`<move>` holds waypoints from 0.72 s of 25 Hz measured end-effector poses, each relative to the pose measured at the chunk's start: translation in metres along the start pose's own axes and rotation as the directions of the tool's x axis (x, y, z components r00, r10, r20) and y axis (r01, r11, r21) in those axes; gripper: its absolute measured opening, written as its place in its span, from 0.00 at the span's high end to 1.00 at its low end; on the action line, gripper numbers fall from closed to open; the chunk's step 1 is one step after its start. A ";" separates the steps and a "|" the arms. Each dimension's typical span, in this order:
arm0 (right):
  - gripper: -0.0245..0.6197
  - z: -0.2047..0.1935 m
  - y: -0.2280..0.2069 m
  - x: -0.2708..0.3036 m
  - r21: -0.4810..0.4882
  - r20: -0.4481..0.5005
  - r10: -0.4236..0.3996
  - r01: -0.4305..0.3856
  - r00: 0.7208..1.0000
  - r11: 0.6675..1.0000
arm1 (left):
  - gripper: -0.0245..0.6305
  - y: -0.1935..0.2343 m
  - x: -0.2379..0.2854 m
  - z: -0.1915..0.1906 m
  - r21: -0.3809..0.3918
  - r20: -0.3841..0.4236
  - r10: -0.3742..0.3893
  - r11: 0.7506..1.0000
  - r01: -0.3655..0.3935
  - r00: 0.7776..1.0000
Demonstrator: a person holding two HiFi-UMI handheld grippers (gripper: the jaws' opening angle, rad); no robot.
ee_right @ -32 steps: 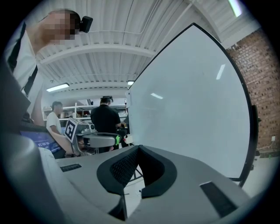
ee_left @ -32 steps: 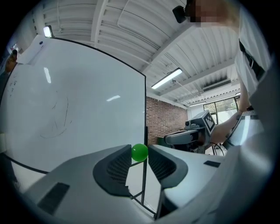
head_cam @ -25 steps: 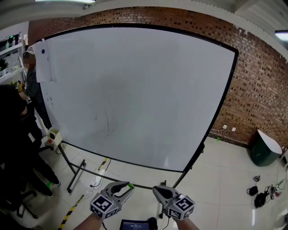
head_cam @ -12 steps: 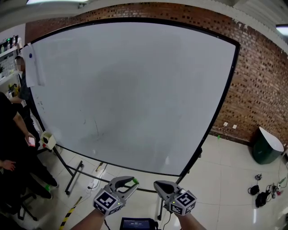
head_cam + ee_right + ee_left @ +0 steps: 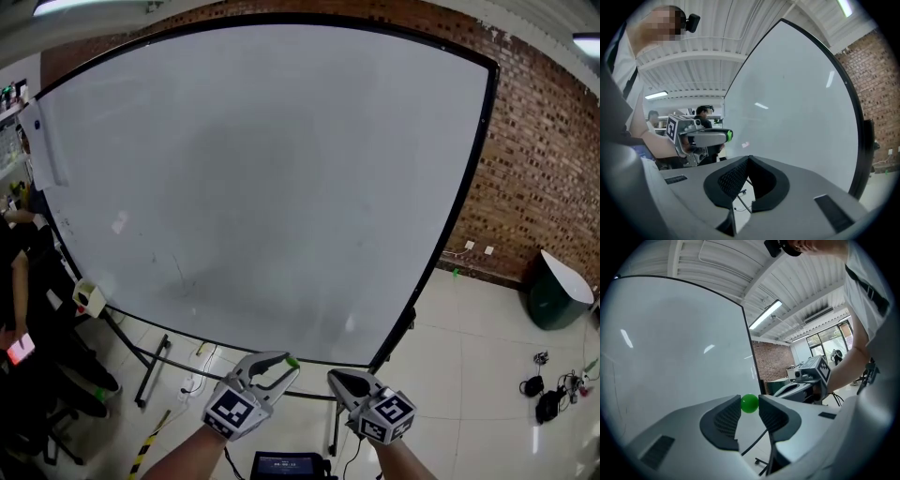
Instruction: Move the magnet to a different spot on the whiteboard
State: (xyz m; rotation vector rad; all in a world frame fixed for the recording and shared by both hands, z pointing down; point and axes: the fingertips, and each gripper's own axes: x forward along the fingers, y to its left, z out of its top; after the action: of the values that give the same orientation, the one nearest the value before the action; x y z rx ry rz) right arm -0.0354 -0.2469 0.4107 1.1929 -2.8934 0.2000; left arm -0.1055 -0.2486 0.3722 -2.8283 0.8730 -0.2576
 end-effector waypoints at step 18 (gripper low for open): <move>0.91 0.000 -0.042 0.026 0.061 0.057 0.066 -0.069 0.996 0.996 | 0.75 0.038 0.072 0.048 0.422 -0.148 0.164 0.902 -0.088 0.975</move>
State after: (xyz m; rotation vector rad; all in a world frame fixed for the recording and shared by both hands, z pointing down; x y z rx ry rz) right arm -0.0240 -0.2947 0.4172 1.1275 -2.9993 0.2654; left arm -0.0570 -0.3147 0.3254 -2.3707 0.9067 -0.6112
